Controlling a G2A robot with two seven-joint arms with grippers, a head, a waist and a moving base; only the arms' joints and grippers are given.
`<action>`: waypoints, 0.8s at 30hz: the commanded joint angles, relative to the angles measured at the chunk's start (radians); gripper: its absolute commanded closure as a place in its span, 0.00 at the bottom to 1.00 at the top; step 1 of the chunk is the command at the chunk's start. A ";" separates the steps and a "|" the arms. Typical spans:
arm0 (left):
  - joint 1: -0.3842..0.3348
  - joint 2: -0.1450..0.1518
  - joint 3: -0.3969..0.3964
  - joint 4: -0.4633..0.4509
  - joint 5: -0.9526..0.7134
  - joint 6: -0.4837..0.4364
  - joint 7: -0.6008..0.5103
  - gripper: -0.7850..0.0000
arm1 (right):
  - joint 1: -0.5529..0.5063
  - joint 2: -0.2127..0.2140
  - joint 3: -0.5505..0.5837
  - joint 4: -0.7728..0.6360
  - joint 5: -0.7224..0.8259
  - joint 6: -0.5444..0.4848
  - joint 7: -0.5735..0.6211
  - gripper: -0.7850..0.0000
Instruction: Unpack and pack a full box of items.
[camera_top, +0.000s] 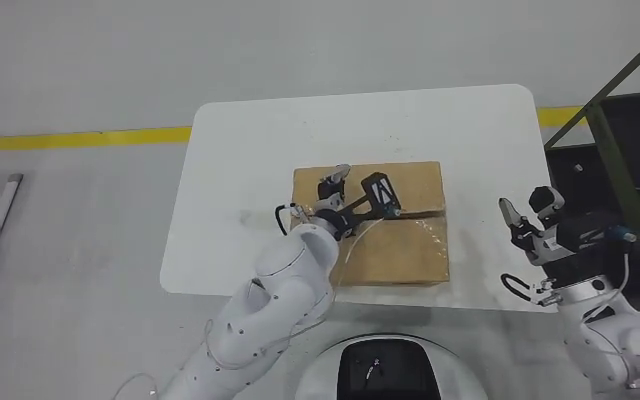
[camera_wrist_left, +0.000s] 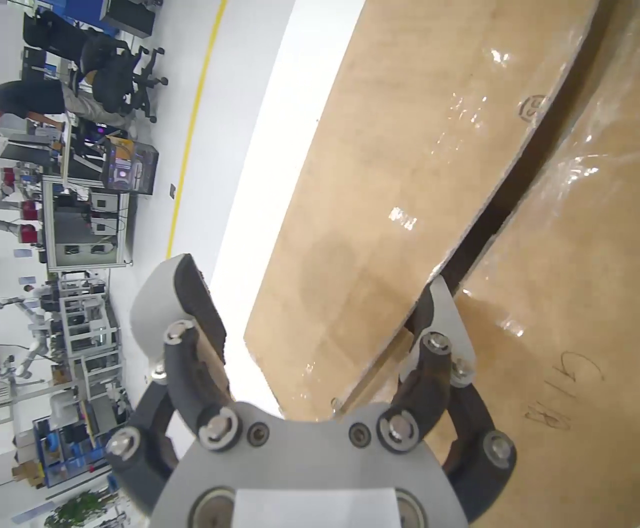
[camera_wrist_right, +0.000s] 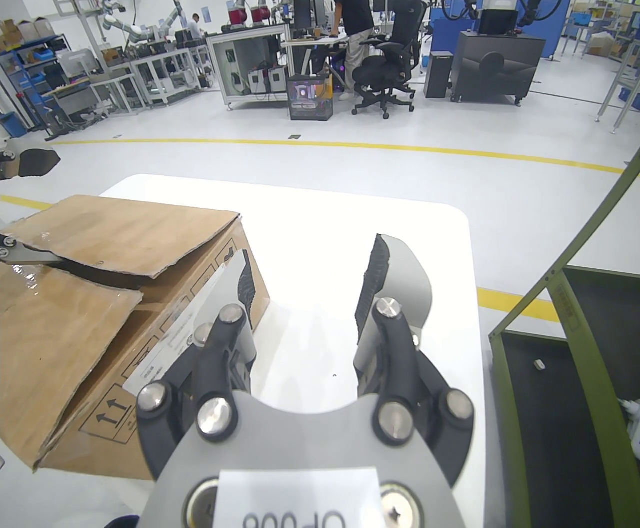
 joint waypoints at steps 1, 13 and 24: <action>-0.003 -0.002 0.001 0.002 0.018 -0.005 0.006 1.00 | 0.001 0.000 -0.001 0.000 -0.001 0.002 0.001 0.38; -0.084 -0.023 -0.033 0.043 0.041 -0.040 0.056 0.00 | 0.008 -0.001 -0.013 -0.010 0.000 0.004 0.006 0.38; -0.318 -0.075 0.021 0.256 0.087 -0.076 0.153 0.00 | 0.004 -0.002 -0.018 -0.012 -0.008 0.004 0.011 0.37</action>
